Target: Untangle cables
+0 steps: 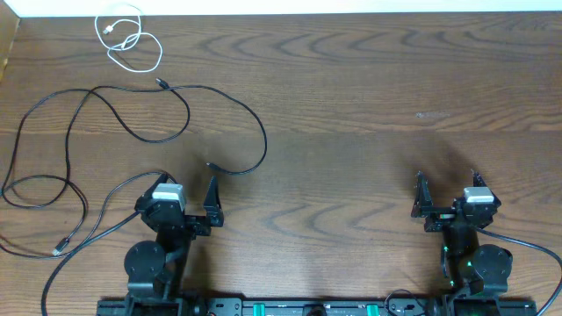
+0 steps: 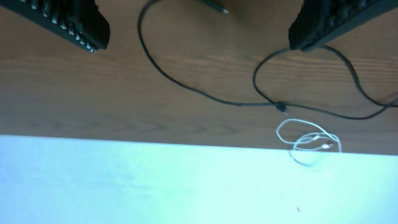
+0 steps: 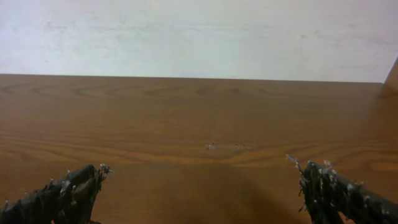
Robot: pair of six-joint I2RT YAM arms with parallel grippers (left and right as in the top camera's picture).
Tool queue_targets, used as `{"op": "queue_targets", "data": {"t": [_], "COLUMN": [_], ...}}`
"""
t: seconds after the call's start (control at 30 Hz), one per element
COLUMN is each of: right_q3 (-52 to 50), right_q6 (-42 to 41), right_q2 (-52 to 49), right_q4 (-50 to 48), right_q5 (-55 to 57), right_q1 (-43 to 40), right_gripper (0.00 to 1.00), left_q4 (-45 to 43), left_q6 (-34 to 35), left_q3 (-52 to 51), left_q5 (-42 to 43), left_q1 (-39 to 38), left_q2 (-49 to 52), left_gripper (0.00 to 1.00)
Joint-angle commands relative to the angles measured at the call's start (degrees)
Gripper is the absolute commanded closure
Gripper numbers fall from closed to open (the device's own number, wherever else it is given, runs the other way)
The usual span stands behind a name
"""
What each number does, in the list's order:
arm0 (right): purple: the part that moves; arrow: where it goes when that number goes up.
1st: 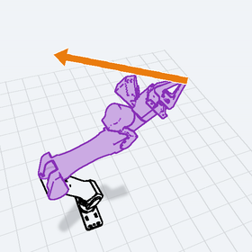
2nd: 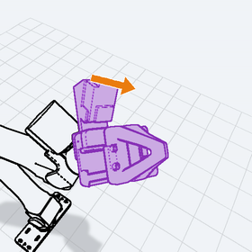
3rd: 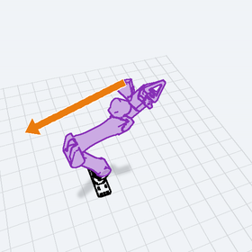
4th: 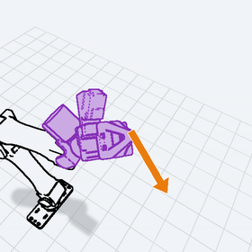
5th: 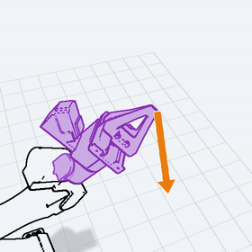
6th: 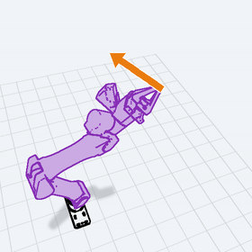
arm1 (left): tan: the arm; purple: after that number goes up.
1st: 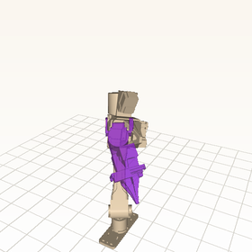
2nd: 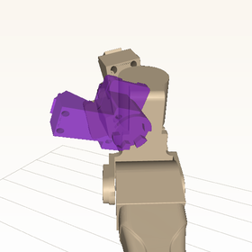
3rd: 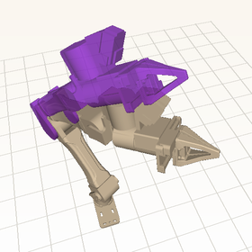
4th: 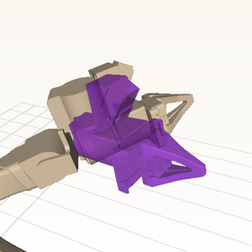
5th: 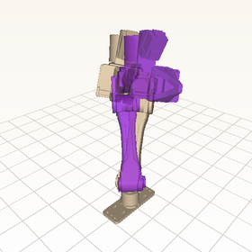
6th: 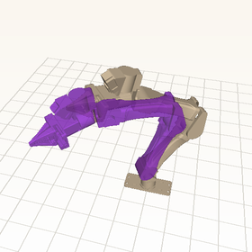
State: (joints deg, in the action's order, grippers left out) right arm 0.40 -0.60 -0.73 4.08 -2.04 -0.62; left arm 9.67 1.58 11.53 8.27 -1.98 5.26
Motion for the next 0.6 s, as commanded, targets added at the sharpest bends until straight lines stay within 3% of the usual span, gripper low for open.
{"op": "queue_targets", "data": {"t": [0.0, 0.57], "right_q3": [0.0, 0.0], "right_q6": [0.7, 0.7], "right_q2": [0.1, 0.1], "right_q4": [0.4, 0.4], "right_q5": [0.3, 0.3], "right_q1": [0.1, 0.1], "right_gripper": [0.01, 0.01], "left_q4": [-2.0, -14.7], "left_q6": [1.3, 0.5], "left_q3": [-2.0, -11.2], "left_q5": [0.3, 0.3], "left_q1": [1.2, 1.3], "left_q2": [-2.9, -5.2], "left_gripper": [0.02, 0.02]}}
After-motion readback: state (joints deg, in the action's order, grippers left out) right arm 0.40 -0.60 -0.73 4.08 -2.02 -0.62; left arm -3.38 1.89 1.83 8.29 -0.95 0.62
